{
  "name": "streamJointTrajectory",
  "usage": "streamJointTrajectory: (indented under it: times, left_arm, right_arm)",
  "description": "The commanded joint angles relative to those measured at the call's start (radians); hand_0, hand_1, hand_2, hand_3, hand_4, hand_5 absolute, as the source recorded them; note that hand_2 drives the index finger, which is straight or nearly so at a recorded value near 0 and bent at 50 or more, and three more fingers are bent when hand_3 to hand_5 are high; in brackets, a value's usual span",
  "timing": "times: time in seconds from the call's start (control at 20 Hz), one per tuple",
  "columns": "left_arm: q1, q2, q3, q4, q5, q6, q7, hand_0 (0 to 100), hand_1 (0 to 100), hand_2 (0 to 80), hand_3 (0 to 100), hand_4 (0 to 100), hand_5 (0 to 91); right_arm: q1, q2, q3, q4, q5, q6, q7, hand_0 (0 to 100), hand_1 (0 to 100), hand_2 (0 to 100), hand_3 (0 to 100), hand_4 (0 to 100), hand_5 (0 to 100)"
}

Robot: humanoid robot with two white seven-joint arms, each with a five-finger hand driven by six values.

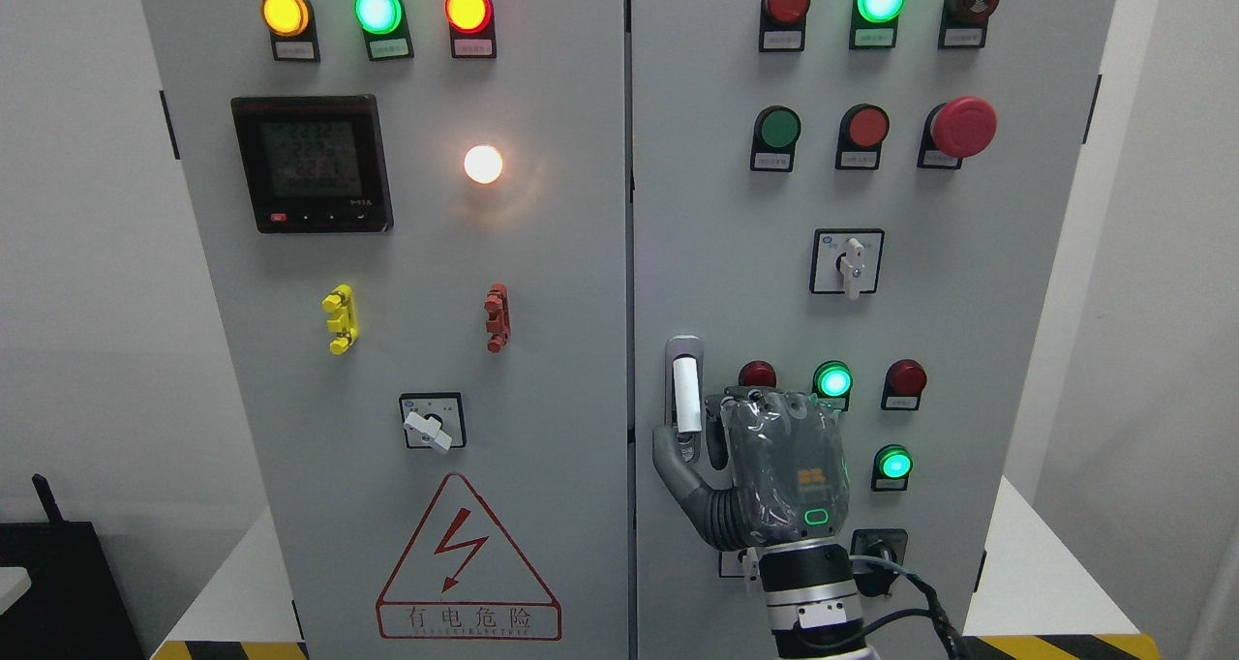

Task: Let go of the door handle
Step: 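Close the right hand fingers around the silver handle, then rotate the gripped handle outward with the right hand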

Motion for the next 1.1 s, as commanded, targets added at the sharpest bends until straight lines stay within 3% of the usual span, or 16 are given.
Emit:
streamJointTrajectory:
  times: [0.0,1.05]
  left_arm:
    - [0.000,0.000,-0.014,0.020,0.000,0.001,-0.001,12,39,0.0,0,0,0.0]
    - [0.000,0.001,-0.014,0.020,0.000,0.001,-0.001,12,39,0.0,0,0,0.0]
  right_arm:
    - [0.007,-0.001,-0.019,0.001,-0.001,0.001,-0.012,45,48,98,100,100,99]
    - [0.011,-0.001,-0.043,0.001,-0.002,0.001,-0.038,45,51,99,100,100,99]
